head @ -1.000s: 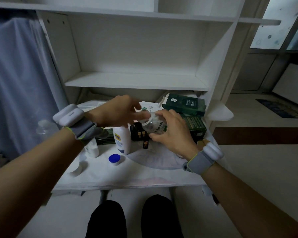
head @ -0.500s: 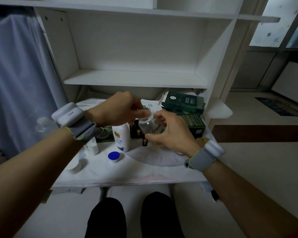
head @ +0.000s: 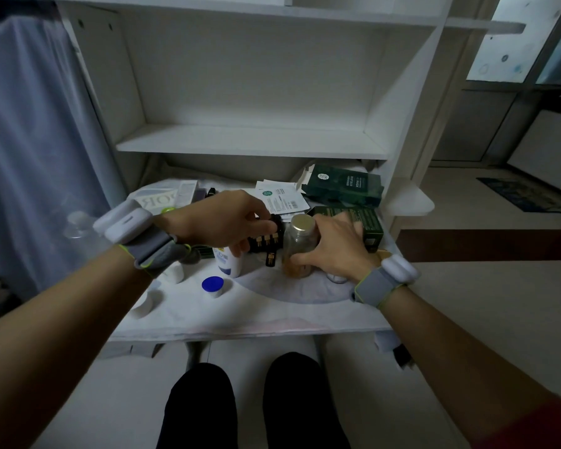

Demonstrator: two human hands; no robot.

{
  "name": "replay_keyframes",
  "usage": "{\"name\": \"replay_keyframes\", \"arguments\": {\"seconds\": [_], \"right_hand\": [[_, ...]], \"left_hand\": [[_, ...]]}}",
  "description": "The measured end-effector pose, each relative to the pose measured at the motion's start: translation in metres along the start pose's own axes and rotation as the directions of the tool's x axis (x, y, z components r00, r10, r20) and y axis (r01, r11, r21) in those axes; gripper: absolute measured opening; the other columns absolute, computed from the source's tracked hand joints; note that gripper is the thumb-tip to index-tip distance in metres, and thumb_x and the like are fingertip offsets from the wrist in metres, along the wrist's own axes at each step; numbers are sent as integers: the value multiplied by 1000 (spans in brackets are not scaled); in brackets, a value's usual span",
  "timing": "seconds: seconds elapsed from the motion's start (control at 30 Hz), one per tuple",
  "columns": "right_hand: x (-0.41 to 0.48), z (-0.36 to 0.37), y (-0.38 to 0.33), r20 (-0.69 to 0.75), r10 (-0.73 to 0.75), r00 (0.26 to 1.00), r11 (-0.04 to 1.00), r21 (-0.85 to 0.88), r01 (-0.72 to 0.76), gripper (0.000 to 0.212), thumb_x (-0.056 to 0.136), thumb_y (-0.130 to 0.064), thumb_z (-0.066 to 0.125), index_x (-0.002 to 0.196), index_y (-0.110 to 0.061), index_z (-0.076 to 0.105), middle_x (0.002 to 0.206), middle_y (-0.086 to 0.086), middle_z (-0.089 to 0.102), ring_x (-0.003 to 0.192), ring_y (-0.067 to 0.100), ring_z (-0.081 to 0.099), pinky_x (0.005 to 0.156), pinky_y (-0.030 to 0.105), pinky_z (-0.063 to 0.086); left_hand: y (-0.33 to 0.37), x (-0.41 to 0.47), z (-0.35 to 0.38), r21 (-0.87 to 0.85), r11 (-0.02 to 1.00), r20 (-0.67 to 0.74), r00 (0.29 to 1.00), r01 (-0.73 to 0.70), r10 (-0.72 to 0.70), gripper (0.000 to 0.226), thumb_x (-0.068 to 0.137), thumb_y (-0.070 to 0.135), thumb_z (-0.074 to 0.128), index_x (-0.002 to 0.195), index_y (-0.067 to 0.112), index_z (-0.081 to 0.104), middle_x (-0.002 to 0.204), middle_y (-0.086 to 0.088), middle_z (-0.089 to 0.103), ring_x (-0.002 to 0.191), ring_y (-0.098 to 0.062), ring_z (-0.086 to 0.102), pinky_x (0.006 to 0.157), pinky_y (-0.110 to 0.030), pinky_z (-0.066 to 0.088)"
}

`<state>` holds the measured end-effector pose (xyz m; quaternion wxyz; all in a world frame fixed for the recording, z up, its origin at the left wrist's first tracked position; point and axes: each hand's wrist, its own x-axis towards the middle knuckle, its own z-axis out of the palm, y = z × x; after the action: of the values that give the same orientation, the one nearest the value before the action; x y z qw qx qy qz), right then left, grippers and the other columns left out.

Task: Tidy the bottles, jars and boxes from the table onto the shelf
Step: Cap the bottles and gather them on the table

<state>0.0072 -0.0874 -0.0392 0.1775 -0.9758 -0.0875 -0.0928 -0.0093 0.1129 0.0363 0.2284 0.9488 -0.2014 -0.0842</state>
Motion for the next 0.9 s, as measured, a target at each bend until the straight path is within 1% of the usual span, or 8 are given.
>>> {"name": "replay_keyframes", "arguments": {"seconds": [0.2,0.33,0.47,0.53,0.6,0.7,0.8,0.9], "right_hand": [[-2,-1,-2,-5,16,1000,999,-44,-16,52,66,-59,71,94,-19,53,87,-3,48,109,25,40,81,39,25],[0,-1,-4,-3,12,1000,998,-60,-12,59,66,-62,70,103,-19,53,100,-1,54,111,26,39,86,41,27],[0,-4,-17,-271,-63,961,997,-49,51,69,70,-56,71,126,-23,48,121,-1,49,116,23,38,88,36,28],[-3,-4,-32,-441,-146,885,984,26,175,56,74,-44,71,121,-19,53,118,1,52,112,24,43,87,36,33],[-8,0,-49,-504,-203,839,948,114,299,47,74,-30,71,115,-13,56,114,5,53,108,25,48,88,37,39],[-14,14,-69,-444,-249,861,900,223,376,44,76,-18,70,116,-8,54,115,9,50,110,26,51,93,36,43],[-17,30,-80,-376,-242,894,875,314,369,46,76,-13,70,118,-7,51,117,9,47,109,25,52,92,37,45],[-16,45,-86,-304,-204,931,875,370,313,53,75,-12,71,122,-8,47,121,8,44,111,24,51,92,38,46]], "left_hand": [[-3,-2,1,-19,999,7,999,-38,38,22,98,23,49,109,11,63,76,1,69,60,-16,70,67,-34,60],[-6,-7,-2,8,999,-1,999,-38,38,19,98,22,48,102,11,63,76,1,70,58,-14,70,68,-34,60],[-13,-14,-3,34,999,23,1000,-19,18,21,97,18,50,85,9,64,78,-5,71,62,-15,70,66,-30,59],[-19,-19,-1,75,997,53,999,1,-5,20,96,16,51,83,12,65,78,-4,71,62,-15,69,65,-26,58],[-28,-22,6,130,991,80,995,42,-53,19,97,16,49,95,9,66,85,-4,71,66,-14,68,65,-21,57],[-44,-29,16,267,961,105,990,66,-97,23,97,16,49,113,14,66,99,-2,68,76,-12,61,59,-8,46],[-60,-33,28,307,948,96,988,87,-122,29,94,21,54,122,23,62,119,-2,63,102,-18,60,82,-18,43],[-74,-34,39,296,948,87,986,113,-145,38,94,29,57,132,27,54,128,-2,59,114,-17,56,88,-19,37]]}}
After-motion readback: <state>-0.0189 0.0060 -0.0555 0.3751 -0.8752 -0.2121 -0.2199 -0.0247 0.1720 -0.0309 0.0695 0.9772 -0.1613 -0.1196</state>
